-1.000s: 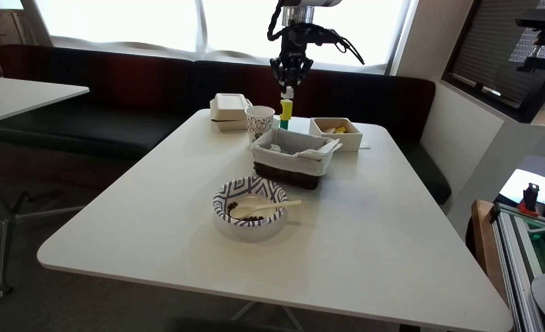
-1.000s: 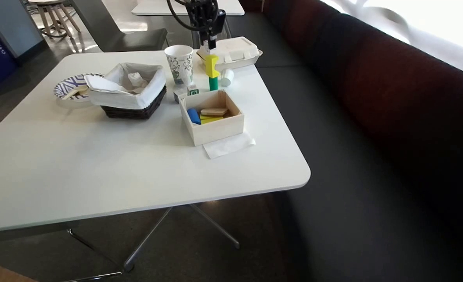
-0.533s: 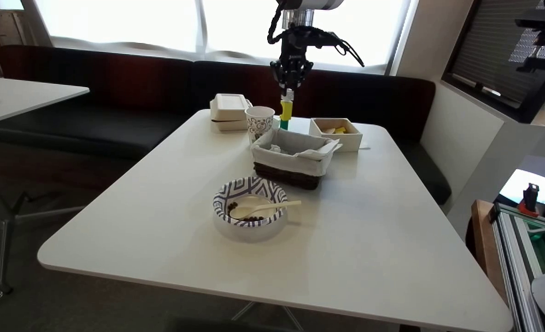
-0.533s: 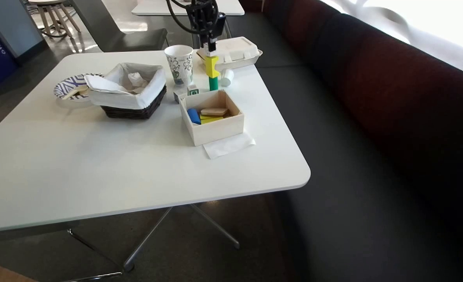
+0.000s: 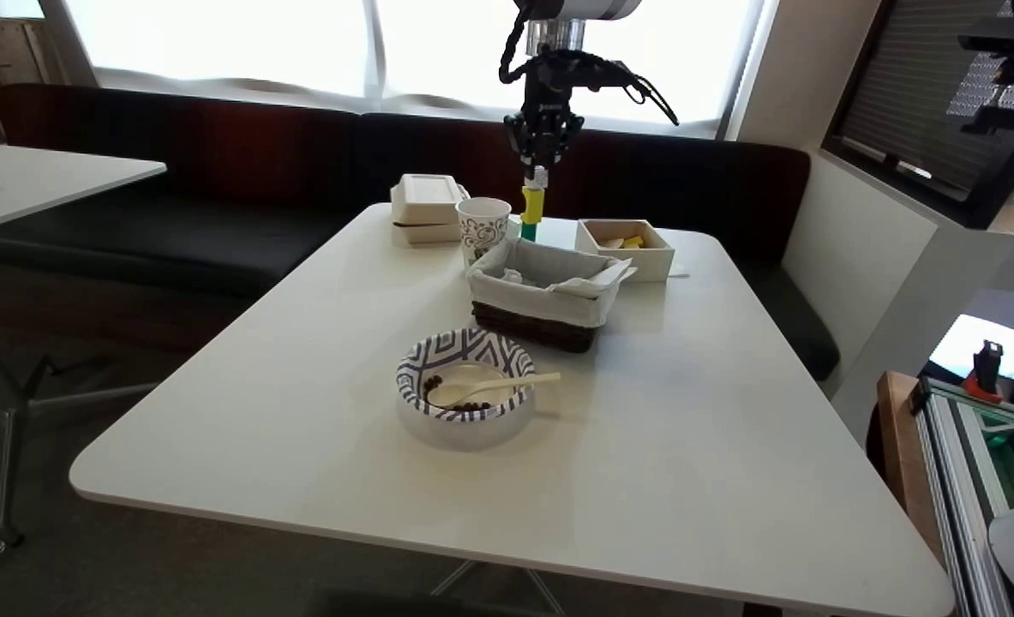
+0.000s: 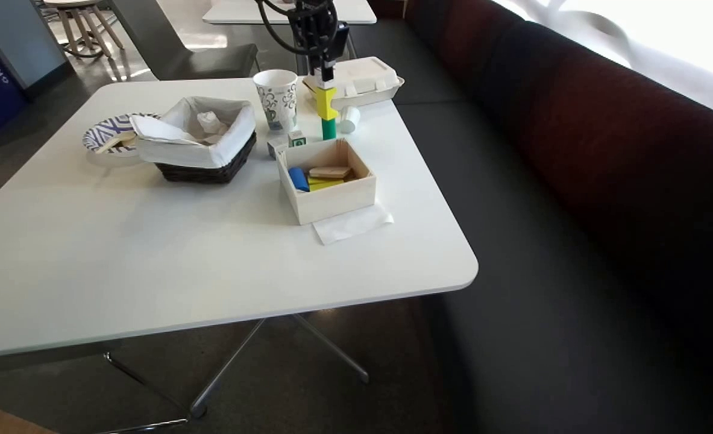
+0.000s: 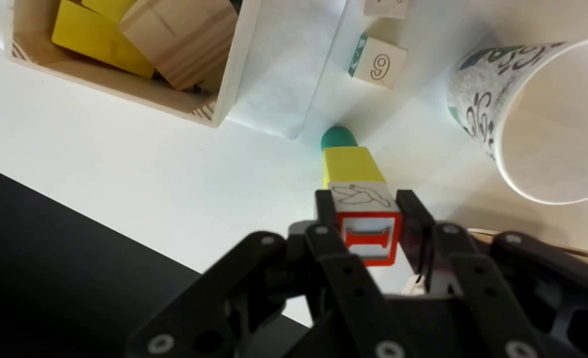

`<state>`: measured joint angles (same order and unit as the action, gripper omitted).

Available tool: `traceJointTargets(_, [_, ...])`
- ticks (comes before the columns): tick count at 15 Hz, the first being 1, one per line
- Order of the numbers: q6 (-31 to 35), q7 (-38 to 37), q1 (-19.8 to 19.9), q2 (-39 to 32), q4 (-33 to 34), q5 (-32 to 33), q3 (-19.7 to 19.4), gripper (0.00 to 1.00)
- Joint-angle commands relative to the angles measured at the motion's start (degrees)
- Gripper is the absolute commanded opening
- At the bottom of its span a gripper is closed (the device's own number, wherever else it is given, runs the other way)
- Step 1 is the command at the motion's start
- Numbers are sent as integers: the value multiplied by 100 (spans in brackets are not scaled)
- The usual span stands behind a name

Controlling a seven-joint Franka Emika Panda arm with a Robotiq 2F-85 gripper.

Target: Put the yellow object on top of the green object and put the cube on top of the yellow object

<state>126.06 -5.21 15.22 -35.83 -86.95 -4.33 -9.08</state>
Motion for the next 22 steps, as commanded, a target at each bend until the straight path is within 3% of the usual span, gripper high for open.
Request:
traceJointTargets(1, [24,129,77,-73,45,-154,73,31])
traceJointTargets(4, [26,125,82,-71,42,-186,80,66])
traceJointTargets(8, [-38,110,70,-7,23,-208,77,97])
traceJointTargets(14, [-372,337,32,571,-236,-172,126,100])
traceJointTargets(22, [-1708,1136,-23,1506,-565,130,77,100])
